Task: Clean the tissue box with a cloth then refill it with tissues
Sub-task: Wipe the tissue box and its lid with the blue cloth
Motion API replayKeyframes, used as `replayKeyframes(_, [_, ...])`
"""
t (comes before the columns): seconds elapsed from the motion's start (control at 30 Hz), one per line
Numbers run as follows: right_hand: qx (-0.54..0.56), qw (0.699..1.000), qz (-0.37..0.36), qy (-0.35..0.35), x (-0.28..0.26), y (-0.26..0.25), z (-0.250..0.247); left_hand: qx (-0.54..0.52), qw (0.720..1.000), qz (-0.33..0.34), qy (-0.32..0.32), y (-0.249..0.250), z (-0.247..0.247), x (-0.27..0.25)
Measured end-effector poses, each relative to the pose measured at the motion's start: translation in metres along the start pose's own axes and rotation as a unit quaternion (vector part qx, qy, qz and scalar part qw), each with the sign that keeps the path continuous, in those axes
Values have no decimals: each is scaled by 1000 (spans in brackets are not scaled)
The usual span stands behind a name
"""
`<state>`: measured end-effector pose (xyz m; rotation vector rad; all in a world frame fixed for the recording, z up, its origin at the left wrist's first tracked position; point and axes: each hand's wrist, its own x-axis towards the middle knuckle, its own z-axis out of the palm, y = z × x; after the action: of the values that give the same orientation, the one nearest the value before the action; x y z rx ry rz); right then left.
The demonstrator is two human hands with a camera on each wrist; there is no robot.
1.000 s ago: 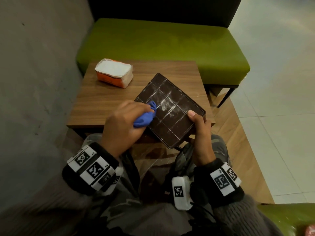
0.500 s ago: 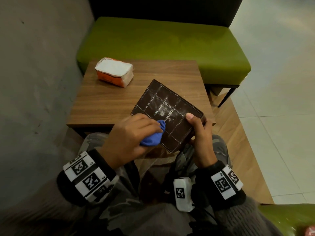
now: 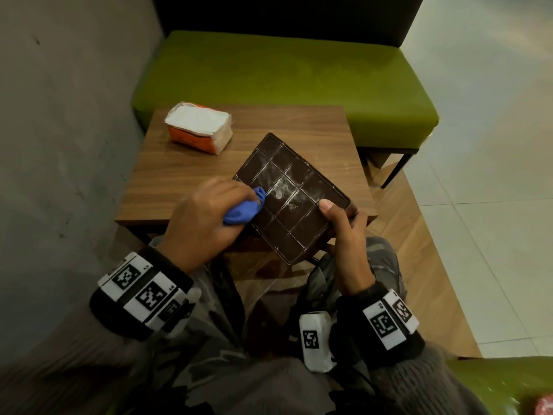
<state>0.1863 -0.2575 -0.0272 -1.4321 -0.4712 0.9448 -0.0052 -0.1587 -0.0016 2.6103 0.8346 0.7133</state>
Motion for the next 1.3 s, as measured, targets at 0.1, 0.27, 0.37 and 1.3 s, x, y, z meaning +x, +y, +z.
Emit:
replayKeyframes(0.1, [0, 1000, -19, -1, 0, -4, -4, 11, 999, 28, -29, 6, 7, -11])
replayKeyframes(0.27, [-8, 1000, -29, -8, -3, 0, -5, 31, 999, -15, -9, -9, -3, -5])
replayKeyframes(0.37, [5, 1000, -30, -2, -2, 0, -4, 40, 997, 46, -55, 5, 6, -14])
replayKeyframes(1.3, [-10, 998, -37, -55, -2, 3, -3, 4, 999, -40, 11, -16, -4, -16])
